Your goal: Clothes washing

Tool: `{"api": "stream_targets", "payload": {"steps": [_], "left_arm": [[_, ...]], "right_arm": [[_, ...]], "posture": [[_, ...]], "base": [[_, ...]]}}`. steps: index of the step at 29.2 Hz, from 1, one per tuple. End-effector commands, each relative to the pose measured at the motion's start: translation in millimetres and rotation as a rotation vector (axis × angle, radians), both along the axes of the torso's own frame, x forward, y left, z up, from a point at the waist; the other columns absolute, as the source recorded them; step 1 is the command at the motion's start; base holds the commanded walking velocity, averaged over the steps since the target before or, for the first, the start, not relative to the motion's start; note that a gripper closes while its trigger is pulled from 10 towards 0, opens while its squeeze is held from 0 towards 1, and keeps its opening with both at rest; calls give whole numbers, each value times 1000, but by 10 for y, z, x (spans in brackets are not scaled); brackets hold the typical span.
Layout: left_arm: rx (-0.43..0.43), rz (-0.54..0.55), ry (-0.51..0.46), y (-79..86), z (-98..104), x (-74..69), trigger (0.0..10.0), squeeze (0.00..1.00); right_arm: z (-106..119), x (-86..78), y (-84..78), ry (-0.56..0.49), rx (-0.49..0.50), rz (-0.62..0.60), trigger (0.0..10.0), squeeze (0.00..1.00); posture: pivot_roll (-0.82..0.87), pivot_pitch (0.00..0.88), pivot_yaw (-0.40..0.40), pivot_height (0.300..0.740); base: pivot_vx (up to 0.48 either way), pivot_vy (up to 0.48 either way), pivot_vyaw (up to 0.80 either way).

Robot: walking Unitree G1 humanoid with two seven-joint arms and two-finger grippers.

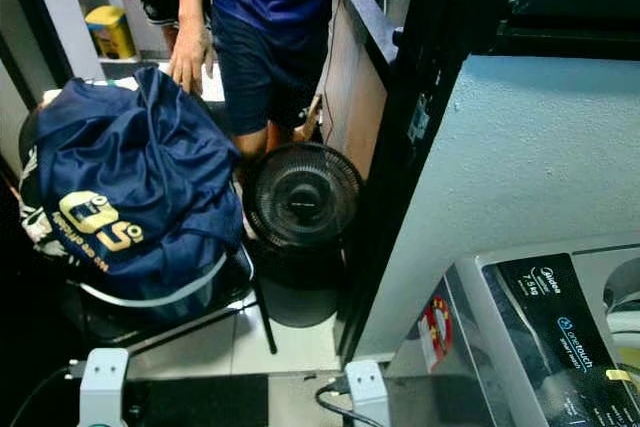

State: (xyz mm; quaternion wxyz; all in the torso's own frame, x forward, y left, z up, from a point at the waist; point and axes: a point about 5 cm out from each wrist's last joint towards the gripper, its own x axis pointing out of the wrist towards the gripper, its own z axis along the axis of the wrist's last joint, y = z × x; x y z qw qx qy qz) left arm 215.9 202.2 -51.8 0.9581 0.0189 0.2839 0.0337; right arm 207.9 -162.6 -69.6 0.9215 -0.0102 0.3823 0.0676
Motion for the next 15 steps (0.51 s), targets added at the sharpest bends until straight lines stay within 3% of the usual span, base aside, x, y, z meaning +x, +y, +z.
{"api": "stream_targets", "payload": {"steps": [1,5,8,10,15], "left_arm": [[-4,-10,31,-38,-57,-74,10000,0],[-4,-10,36,-43,-68,-93,10000,0],[2,-21,39,-58,-77,-106,10000,0],[3,-24,40,-63,-79,-110,10000,0],[-17,27,21,-52,-70,-108,10000,0]], "right_arm": [[-25,-46,-58,22,-19,-7,10000,0],[1,-68,-327,15,-36,-29,10000,0],[7,-80,-401,16,-34,-50,10000,0],[7,-83,-411,17,-34,-54,10000,0],[-20,-84,-251,16,-19,-59,10000,0]], "posture": [[102,0,32,740],[94,0,39,740],[99,0,35,740],[99,0,35,740],[101,0,36,740]], "base": [[0,0,0],[0,0,0],[0,0,0],[0,0,0],[0,0,0]]}}
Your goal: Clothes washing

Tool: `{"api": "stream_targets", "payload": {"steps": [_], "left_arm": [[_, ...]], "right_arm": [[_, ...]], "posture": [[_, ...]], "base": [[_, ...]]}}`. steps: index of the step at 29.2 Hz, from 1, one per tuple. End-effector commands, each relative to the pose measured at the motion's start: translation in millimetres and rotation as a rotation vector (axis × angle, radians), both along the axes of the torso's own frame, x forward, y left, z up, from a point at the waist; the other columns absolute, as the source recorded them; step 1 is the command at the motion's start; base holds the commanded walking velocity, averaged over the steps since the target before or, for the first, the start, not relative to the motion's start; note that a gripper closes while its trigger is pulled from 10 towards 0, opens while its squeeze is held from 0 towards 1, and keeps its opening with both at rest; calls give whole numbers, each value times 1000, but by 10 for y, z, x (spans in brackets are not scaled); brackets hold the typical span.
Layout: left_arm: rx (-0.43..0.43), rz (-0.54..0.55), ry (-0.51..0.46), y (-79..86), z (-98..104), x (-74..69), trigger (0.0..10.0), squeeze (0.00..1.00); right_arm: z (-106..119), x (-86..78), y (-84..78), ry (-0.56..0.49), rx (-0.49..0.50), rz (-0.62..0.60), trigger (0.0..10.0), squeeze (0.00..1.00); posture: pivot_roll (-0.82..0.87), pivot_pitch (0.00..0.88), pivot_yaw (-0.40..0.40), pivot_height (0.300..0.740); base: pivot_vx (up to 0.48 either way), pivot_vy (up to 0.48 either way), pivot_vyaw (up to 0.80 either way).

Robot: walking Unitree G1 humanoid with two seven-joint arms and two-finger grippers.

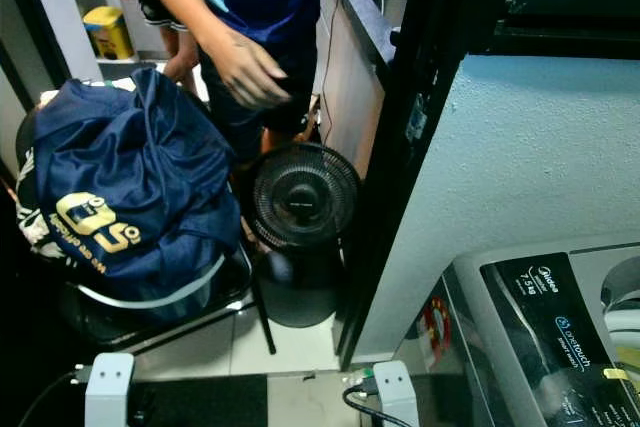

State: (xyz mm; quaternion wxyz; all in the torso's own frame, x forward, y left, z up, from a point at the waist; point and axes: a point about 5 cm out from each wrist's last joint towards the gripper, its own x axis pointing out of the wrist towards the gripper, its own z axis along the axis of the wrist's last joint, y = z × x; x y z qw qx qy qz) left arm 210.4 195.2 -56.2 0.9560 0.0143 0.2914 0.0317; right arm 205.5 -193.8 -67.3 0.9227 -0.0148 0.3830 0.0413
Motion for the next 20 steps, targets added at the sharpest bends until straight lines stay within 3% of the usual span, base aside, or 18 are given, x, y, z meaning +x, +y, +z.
{"api": "stream_targets", "payload": {"steps": [1,6,11,20], "left_arm": [[-6,28,6,18,-26,-53,10000,0],[-39,61,-14,22,1,-9,10000,0],[-44,65,-52,33,80,109,10000,0],[-38,66,-77,18,120,161,10000,0]], "right_arm": [[-44,-60,61,17,10,-14,10000,0],[-41,-37,184,-5,42,-32,10000,0],[2,49,182,-16,43,-29,10000,0],[50,151,214,-20,38,-20,10000,0]], "posture": [[101,0,36,740],[95,0,49,740],[98,0,44,740],[101,0,39,740]], "base": [[0,0,0],[0,0,0],[0,0,0],[0,0,0]]}}
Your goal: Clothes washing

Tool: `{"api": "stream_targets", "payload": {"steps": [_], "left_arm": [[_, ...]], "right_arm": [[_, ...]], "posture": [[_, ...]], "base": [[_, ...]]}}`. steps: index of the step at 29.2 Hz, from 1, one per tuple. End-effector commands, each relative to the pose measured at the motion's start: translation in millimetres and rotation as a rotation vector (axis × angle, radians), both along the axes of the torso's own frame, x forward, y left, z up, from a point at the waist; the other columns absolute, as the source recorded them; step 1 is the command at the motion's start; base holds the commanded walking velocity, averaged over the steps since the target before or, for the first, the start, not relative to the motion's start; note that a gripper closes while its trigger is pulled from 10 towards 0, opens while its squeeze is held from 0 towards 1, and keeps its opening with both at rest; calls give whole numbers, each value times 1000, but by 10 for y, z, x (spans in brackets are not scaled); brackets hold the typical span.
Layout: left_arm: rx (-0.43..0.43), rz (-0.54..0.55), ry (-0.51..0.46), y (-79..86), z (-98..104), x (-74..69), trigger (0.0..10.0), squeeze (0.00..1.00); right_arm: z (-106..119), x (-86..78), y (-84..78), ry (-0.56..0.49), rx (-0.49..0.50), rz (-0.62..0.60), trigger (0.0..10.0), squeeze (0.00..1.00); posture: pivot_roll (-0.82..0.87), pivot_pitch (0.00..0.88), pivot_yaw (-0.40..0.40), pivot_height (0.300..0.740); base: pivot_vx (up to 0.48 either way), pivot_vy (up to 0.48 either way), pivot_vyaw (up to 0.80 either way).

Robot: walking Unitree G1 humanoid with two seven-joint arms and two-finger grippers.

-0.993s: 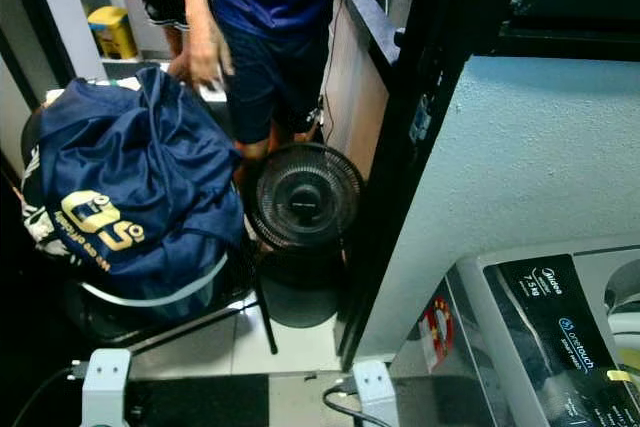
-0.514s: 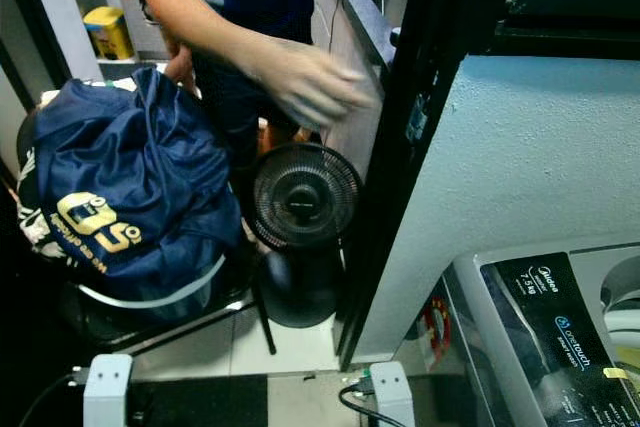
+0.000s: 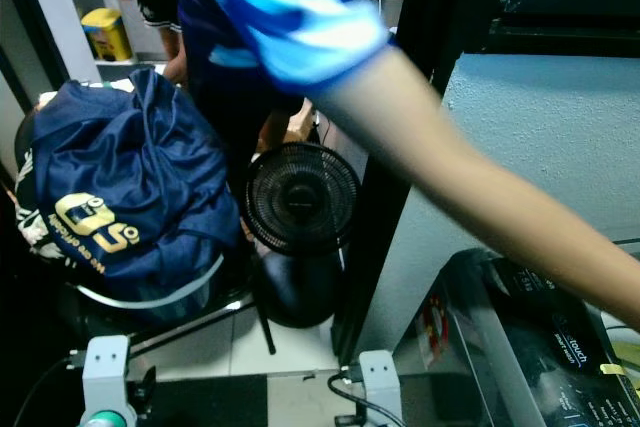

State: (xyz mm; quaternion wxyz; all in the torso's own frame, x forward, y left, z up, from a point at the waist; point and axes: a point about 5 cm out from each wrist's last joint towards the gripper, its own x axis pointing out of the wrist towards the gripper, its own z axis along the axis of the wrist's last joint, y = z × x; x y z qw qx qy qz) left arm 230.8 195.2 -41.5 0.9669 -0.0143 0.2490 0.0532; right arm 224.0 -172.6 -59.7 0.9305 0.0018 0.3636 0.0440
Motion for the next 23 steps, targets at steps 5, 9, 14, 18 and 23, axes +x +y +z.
{"api": "stream_targets", "payload": {"steps": [5,9,14,18,23], "left_arm": [[-2,24,-35,-16,15,-19,10000,0],[-53,35,-98,-50,63,2,10000,0],[-15,-15,-130,-78,91,-4,10000,0],[-6,4,-125,-63,77,-37,10000,0],[-9,34,-125,-28,67,-77,10000,0]], "right_arm": [[40,71,60,-25,12,-9,10000,0],[106,135,46,-96,4,-12,10000,0],[142,160,93,-145,10,22,10000,0],[142,151,127,-158,7,34,10000,0],[152,153,167,-177,8,42,10000,0]], "posture": [[104,0,31,740],[104,0,31,740],[107,0,25,740],[115,3,18,740],[119,12,22,740]], "base": [[0,0,0],[0,0,0],[0,0,0],[0,0,0],[0,0,0]]}}
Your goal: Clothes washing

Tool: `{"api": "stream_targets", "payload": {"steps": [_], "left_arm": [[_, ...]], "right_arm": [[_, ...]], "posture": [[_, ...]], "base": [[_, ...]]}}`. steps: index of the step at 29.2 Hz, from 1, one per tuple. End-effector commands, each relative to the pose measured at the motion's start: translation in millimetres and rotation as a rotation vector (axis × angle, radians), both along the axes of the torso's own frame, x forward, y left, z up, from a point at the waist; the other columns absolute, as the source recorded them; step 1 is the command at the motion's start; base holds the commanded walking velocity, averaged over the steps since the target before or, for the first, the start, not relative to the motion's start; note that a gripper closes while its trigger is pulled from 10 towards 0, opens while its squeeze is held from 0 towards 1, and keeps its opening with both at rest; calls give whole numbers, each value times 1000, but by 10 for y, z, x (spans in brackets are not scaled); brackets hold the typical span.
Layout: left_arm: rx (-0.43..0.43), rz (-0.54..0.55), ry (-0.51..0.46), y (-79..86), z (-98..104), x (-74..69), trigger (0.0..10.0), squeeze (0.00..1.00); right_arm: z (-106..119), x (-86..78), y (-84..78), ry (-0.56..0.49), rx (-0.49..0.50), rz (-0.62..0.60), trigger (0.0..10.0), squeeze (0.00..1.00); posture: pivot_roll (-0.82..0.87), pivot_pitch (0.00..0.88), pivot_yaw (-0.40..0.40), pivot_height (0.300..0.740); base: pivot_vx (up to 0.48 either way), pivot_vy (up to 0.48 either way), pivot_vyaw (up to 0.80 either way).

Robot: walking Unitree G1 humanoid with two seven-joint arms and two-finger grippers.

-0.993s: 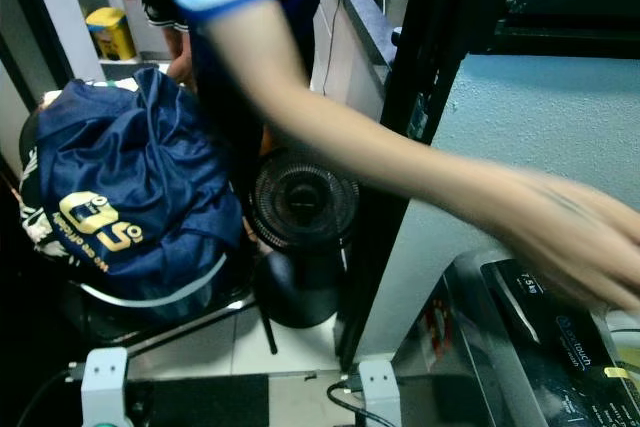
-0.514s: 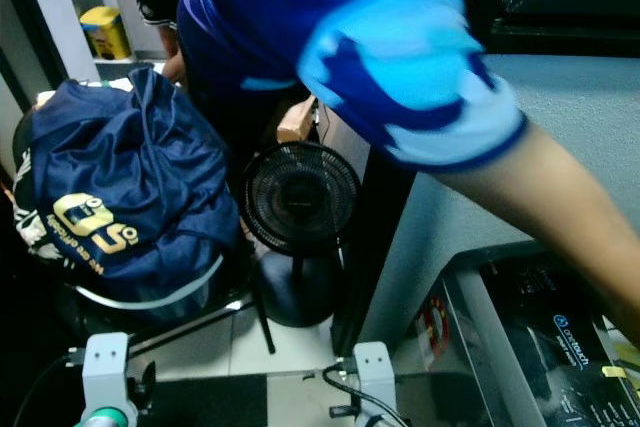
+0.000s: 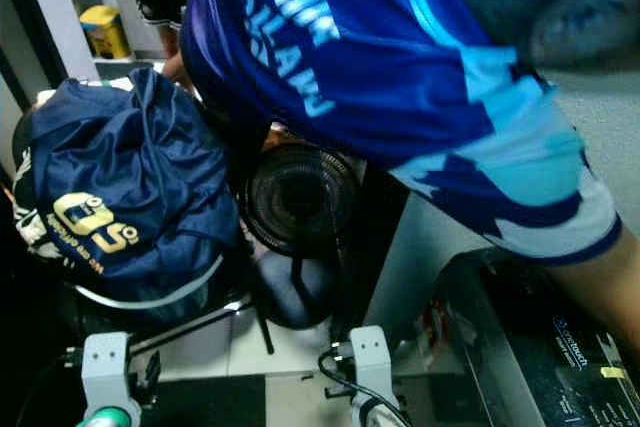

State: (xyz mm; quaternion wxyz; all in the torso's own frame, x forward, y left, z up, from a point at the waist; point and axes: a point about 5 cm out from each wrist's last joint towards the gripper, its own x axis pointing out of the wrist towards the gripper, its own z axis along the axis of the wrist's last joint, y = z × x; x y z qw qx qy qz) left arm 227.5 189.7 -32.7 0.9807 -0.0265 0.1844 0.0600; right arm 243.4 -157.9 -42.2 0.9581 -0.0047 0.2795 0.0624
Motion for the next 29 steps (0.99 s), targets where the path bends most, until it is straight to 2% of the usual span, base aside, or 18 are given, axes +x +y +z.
{"api": "stream_targets", "payload": {"steps": [1,10,15,29], "left_arm": [[3,12,7,31,-20,-47,10000,0],[13,-3,6,37,-9,-32,10000,0],[30,-16,24,69,-17,-37,10000,0],[53,-46,47,134,-15,-6,10000,0]], "right_arm": [[-21,-39,23,-3,-12,9,10000,0],[-21,-38,84,-7,-56,70,10000,0],[-83,-119,105,21,-106,73,10000,0],[-158,-238,126,58,-74,98,10000,0]], "posture": [[118,12,24,740],[118,17,32,740],[113,10,51,740],[111,0,84,740]], "base": [[0,0,0],[0,0,0],[0,0,0],[0,0,0]]}}
